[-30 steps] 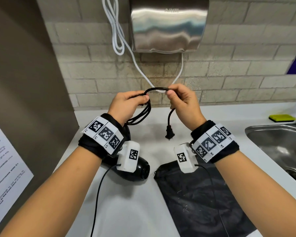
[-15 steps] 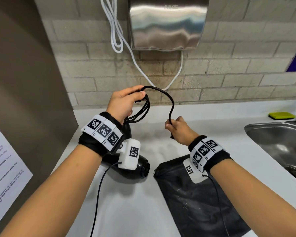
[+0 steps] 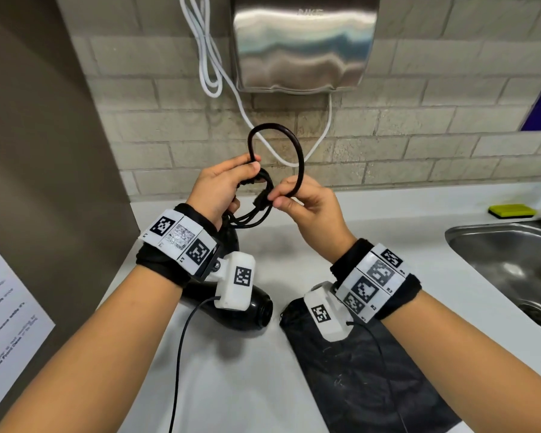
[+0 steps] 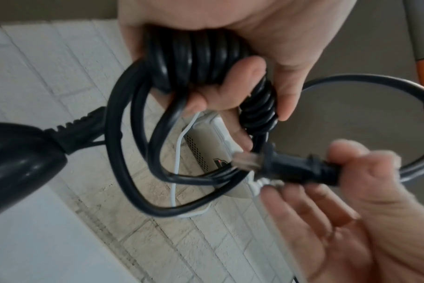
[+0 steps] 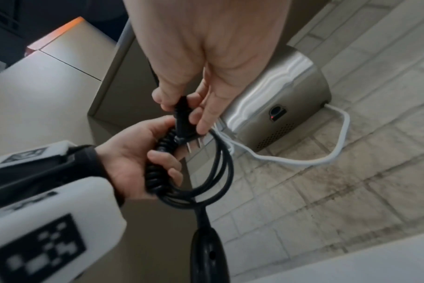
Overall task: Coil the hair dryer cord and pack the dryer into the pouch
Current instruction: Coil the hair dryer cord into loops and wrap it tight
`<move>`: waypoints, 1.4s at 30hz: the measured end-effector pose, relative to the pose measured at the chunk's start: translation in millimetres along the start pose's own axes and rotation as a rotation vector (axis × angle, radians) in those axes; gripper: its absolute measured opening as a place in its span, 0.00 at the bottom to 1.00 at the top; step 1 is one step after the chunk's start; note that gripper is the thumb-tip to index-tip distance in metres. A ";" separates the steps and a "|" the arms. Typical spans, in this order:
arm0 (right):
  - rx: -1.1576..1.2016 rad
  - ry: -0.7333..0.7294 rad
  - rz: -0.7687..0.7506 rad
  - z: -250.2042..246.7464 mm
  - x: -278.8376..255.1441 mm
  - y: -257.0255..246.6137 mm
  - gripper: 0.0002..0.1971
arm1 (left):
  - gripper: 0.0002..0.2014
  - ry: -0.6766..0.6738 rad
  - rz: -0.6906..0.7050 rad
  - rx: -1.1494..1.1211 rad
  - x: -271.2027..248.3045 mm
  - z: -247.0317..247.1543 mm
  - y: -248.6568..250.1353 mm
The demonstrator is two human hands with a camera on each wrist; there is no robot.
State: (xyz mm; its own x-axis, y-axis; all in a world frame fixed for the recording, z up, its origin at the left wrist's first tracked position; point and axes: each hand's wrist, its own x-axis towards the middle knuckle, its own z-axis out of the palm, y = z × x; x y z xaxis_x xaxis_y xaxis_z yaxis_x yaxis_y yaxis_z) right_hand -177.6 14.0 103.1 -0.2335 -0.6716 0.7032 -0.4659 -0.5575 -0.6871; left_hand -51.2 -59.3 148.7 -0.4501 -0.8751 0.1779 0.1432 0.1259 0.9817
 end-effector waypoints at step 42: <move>-0.499 -0.370 0.256 -24.1 6.0 40.6 0.11 | 0.13 -0.138 -0.005 0.128 -2.6 3.6 -2.4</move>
State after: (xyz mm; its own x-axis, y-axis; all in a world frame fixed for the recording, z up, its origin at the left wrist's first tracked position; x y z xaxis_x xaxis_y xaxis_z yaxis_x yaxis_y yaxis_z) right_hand -218.5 -0.9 83.9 -0.1226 -0.9253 0.3589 -0.7944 -0.1252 -0.5943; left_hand -53.5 -55.7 146.1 -0.5684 -0.8047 0.1717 0.0314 0.1873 0.9818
